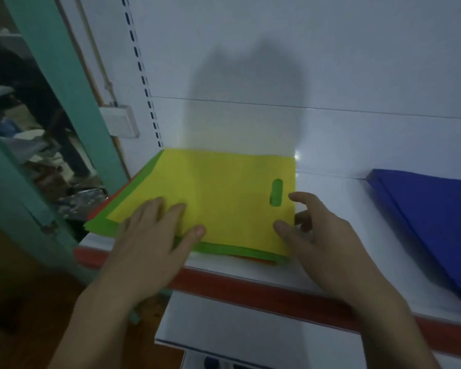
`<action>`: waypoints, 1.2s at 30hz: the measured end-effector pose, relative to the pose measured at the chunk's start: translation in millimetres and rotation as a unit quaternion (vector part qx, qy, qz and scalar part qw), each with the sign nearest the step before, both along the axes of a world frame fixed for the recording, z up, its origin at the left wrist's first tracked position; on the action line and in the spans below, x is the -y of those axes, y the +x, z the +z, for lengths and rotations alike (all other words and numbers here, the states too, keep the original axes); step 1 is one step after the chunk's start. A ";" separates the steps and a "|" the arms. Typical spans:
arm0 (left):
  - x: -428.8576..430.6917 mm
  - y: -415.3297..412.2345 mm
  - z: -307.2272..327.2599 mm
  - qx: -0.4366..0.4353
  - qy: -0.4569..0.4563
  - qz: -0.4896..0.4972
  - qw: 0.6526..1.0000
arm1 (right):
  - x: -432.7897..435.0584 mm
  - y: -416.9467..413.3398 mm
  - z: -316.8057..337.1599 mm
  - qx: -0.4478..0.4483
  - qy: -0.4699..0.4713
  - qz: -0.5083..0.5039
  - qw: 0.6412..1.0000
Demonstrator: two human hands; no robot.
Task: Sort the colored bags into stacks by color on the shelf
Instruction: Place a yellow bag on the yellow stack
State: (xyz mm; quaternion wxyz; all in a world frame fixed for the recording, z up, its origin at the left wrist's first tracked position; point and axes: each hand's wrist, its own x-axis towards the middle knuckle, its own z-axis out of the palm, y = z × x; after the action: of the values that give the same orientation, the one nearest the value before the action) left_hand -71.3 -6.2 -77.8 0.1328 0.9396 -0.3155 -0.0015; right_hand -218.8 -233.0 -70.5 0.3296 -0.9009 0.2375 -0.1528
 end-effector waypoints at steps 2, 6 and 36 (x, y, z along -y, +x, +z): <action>3.2 -2.5 1.7 0.016 0.012 -0.022 1.000 | -1.7 3.1 -1.7 0.019 0.009 -0.031 0.999; 3.4 -4.1 2.7 0.017 -0.021 -0.103 0.994 | -4.4 9.2 -2.1 0.093 0.100 -0.075 0.988; -24.4 69.3 20.5 -0.043 -0.182 0.052 0.981 | -4.7 18.5 -18.2 0.176 0.074 -0.151 0.970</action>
State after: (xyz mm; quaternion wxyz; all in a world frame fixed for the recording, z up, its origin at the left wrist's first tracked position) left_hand -1.9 18.3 -57.3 0.3150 0.9138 -0.2556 0.0226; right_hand -200.3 -228.3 -88.8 0.4055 -0.7867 0.3194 -0.3387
